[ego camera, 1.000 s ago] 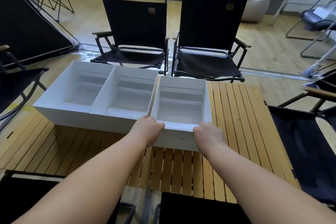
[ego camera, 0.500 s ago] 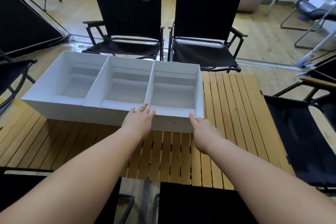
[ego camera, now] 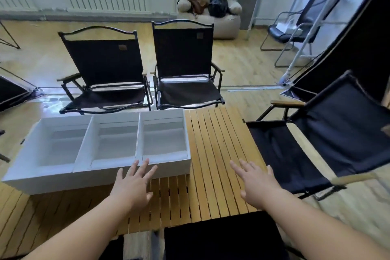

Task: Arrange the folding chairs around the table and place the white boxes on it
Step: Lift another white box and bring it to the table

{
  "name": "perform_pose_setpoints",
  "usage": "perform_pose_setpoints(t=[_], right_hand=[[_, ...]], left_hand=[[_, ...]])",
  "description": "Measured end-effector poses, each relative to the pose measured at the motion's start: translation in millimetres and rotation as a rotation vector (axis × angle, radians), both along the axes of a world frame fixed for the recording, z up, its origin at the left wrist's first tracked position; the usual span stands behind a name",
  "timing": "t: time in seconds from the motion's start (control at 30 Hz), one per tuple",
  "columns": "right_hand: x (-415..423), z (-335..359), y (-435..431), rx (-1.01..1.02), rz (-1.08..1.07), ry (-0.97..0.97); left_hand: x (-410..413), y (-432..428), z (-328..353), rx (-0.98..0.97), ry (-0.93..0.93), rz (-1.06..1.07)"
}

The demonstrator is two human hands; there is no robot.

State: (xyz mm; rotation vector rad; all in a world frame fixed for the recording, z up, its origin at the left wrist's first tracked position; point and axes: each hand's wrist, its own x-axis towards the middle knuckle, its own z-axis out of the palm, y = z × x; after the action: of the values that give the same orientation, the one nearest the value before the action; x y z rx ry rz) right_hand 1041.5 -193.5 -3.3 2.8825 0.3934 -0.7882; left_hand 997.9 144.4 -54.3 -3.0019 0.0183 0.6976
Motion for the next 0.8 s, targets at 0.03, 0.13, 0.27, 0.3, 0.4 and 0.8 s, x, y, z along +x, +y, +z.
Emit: perform_pose_setpoints(t=[0.03, 0.13, 0.27, 0.3, 0.4, 0.8], right_hand=[[-6.8, 16.4, -14.5, -0.005, -0.021, -0.017], [-29.6, 62.8, -52.9, -0.017, -0.084, -0.083], [-63.4, 115.9, -104.4, -0.001, -0.165, -0.157], [-72.7, 127.6, -117.9, -0.002, -0.182, -0.174], [-97.9, 155.1, -162.4, -0.011, -0.216, -0.233], [-223.0, 203.0, -392.7, -0.057, -0.296, -0.301]], left_hand=[[-0.7, -9.9, 15.1, -0.023, -0.012, -0.011], [-0.6, -46.4, 64.9, -0.107, -0.093, -0.094], [-5.7, -109.9, 130.5, -0.199, -0.145, -0.244], [-9.8, -127.9, 144.4, -0.213, -0.157, -0.286], [-24.4, -179.8, 174.2, -0.248, -0.177, -0.394], [-123.7, -429.2, 216.2, -0.340, -0.229, -0.412]])
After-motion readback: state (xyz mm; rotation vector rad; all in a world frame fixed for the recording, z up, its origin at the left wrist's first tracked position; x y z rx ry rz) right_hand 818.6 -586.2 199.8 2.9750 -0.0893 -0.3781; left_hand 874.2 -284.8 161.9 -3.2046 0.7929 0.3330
